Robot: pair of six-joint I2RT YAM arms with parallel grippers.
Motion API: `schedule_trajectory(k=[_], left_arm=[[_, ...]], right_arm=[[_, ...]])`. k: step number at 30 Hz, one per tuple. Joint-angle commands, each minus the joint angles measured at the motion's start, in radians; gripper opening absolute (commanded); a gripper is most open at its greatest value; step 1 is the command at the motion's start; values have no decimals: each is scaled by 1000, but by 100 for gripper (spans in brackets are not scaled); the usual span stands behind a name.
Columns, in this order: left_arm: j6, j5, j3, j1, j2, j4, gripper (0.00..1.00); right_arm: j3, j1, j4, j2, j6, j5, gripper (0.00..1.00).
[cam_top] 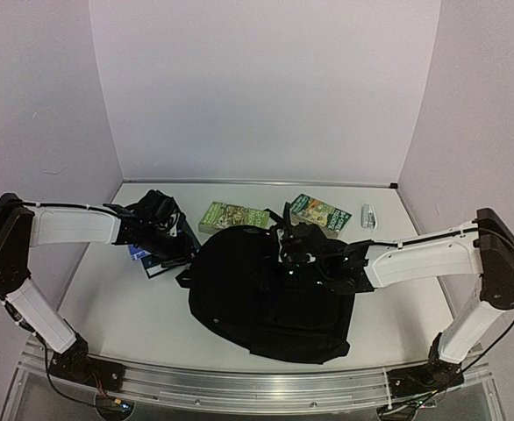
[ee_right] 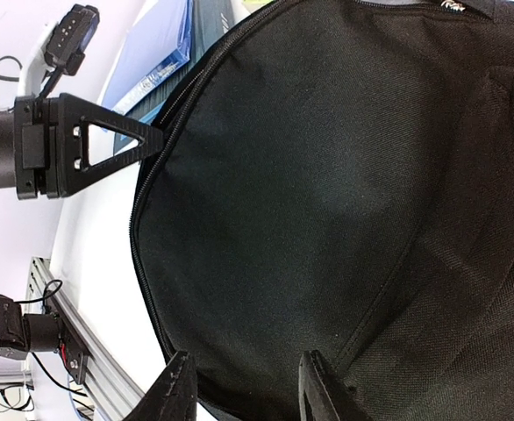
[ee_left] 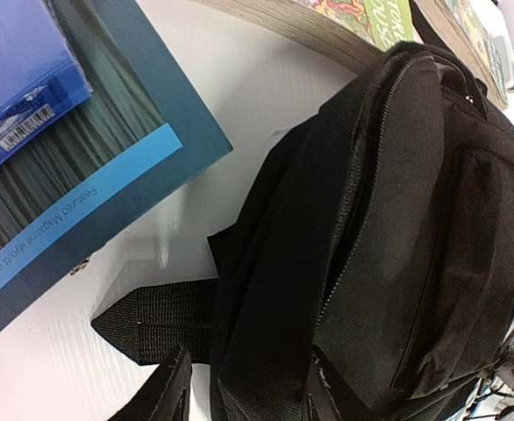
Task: Pack the student bag
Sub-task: Unzip the student bag at the center of the board.
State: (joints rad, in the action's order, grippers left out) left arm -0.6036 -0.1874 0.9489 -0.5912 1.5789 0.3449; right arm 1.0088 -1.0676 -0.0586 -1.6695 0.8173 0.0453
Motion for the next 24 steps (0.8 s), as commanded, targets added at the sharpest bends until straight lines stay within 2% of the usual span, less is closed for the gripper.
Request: schedule_trajectory(k=[1, 7, 11, 15, 20, 24], left_arm=[[-5, 1, -3, 23, 9, -48, 36], [2, -112, -27, 28, 27, -128, 24], [-12, -201, -55, 28, 65, -192, 20], [-32, -247, -76, 29, 98, -223, 1], [-118, -330, -175, 17, 51, -367, 0], [-217, -345, -254, -20, 13, -485, 0]], right_arm=[[2, -4, -12, 25, 10, 2, 41], [14, -9, -11, 9, 7, -4, 41], [42, -25, -10, -15, 8, -19, 41], [78, -41, -2, -49, 18, -45, 43], [109, -61, 3, -88, 36, -76, 44], [134, -65, 0, -122, 52, -61, 48]])
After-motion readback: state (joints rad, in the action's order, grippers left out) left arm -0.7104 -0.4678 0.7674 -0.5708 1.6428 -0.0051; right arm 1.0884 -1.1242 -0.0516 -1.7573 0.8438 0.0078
